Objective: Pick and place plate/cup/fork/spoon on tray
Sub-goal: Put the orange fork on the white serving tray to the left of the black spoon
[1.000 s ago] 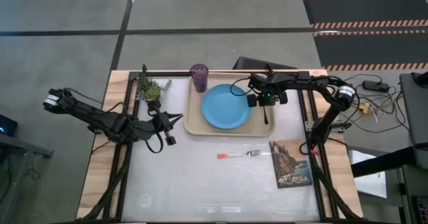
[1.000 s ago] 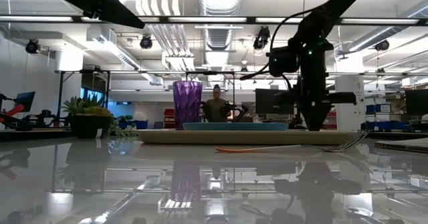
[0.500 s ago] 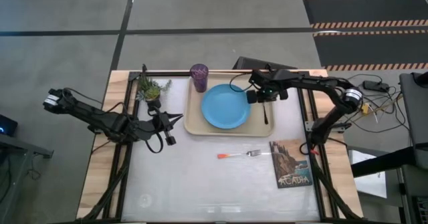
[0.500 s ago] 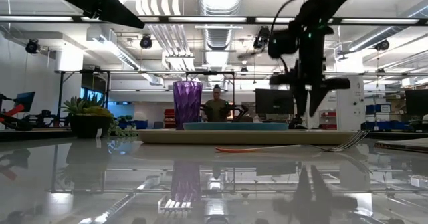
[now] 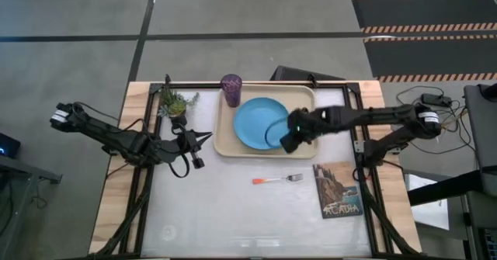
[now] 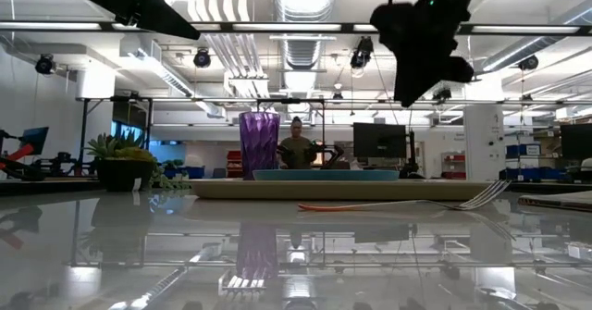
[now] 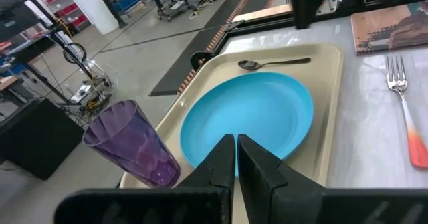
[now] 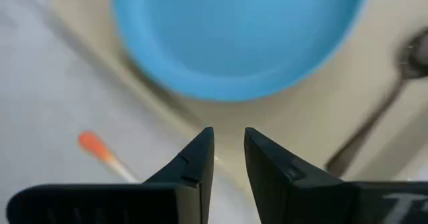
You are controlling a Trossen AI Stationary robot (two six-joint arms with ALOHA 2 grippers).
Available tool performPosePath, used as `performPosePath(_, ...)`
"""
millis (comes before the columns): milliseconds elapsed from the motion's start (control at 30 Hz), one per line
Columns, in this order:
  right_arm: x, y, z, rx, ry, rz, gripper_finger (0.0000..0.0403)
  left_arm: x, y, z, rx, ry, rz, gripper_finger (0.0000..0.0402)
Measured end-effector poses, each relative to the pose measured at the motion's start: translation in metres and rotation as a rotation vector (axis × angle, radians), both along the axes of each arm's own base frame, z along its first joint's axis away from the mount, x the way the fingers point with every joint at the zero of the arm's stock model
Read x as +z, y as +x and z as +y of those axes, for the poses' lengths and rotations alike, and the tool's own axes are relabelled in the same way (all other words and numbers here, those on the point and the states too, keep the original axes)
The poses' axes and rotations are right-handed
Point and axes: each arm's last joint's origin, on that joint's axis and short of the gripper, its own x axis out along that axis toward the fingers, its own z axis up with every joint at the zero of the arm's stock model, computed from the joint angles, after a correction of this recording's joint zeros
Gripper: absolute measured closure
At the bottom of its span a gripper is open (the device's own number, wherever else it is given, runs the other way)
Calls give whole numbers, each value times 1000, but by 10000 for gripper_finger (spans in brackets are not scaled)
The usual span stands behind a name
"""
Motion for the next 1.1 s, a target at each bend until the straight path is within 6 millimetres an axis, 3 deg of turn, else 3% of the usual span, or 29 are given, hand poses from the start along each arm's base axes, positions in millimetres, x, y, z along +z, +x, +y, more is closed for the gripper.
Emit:
performPosePath(167,-6,10,39,53,2,-28,328,0,0,0,0,0,0,402)
performPosePath(367,-22,36,74,153,17,-123,335,0,0,0,0,-1,-2,402)
performPosePath(533,-42,55,87,225,52,-113,345,0,0,0,0,-2,-5,402)
performPosePath(700,-60,71,100,407,103,-14,354,0,0,0,0,-2,-5,402)
performPosePath(933,-81,72,117,630,41,280,364,0,0,0,0,-2,-5,402)
performPosePath(1100,-89,79,123,680,29,310,364,0,0,0,0,-2,-5,402)
